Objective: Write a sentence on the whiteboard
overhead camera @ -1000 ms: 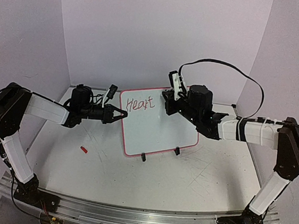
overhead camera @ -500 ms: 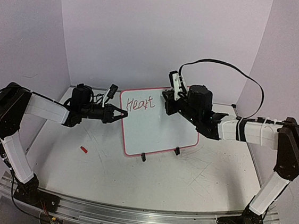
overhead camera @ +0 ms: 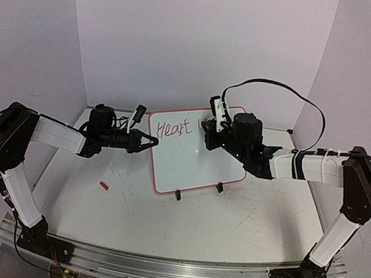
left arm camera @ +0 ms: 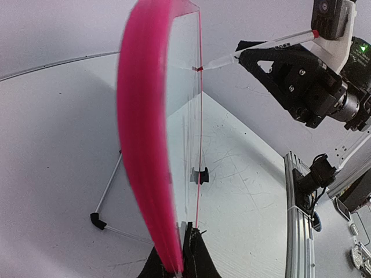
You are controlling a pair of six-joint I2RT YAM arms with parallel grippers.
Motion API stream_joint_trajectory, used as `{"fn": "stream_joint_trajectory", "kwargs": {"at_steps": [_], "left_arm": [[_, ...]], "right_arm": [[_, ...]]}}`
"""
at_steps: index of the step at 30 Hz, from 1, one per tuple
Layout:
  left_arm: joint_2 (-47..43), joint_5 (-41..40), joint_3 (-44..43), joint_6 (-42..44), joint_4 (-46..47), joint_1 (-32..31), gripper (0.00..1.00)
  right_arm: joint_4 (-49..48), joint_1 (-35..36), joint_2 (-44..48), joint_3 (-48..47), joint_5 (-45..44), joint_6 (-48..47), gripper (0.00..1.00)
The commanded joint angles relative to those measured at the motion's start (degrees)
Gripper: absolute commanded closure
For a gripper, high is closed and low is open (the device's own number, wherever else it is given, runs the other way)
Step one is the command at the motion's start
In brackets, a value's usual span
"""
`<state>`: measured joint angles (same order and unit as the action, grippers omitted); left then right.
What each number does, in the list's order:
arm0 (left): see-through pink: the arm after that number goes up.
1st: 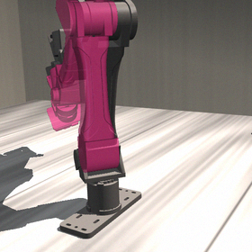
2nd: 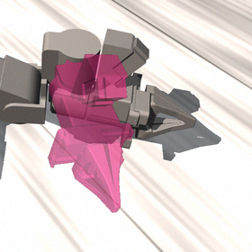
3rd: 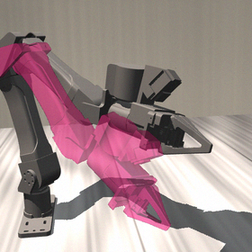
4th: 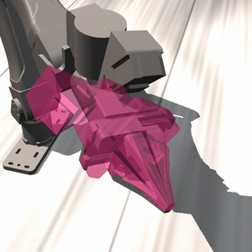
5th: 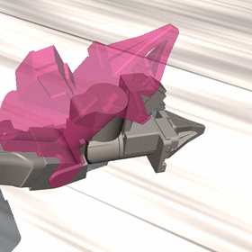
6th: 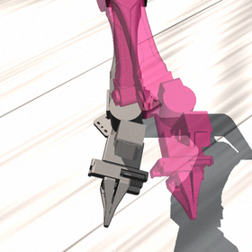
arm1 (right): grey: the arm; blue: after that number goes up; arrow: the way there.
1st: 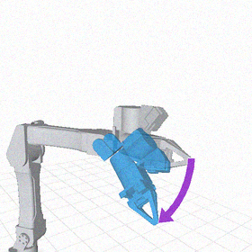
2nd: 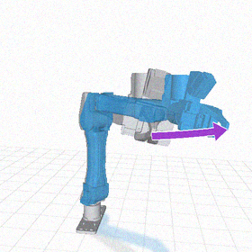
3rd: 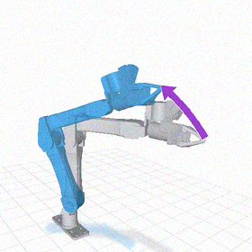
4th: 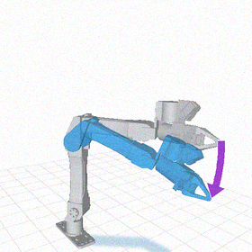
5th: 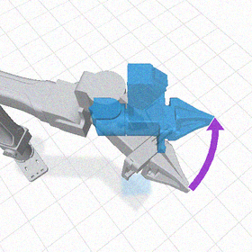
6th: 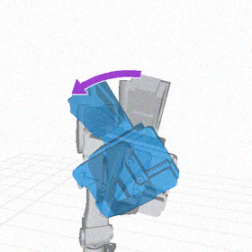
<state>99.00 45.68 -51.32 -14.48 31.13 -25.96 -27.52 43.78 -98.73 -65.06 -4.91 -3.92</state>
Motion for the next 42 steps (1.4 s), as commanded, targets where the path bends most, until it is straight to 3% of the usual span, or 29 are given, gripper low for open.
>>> {"fn": "stream_joint_trajectory", "kwargs": {"at_steps": [1, 42], "left_arm": [[0.1, -9.2, -1.1, 8.6, -2.4, 0.6, 1.0], [0.1, -9.0, -1.0, 8.9, -2.7, 0.6, 1.0]], "right_arm": [[-0.1, -0.1, 1.9, 2.1, -0.4, 1.8, 1.0], [-1.6, 0.5, 1.1, -0.5, -8.8, 1.5, 1.0]]}}
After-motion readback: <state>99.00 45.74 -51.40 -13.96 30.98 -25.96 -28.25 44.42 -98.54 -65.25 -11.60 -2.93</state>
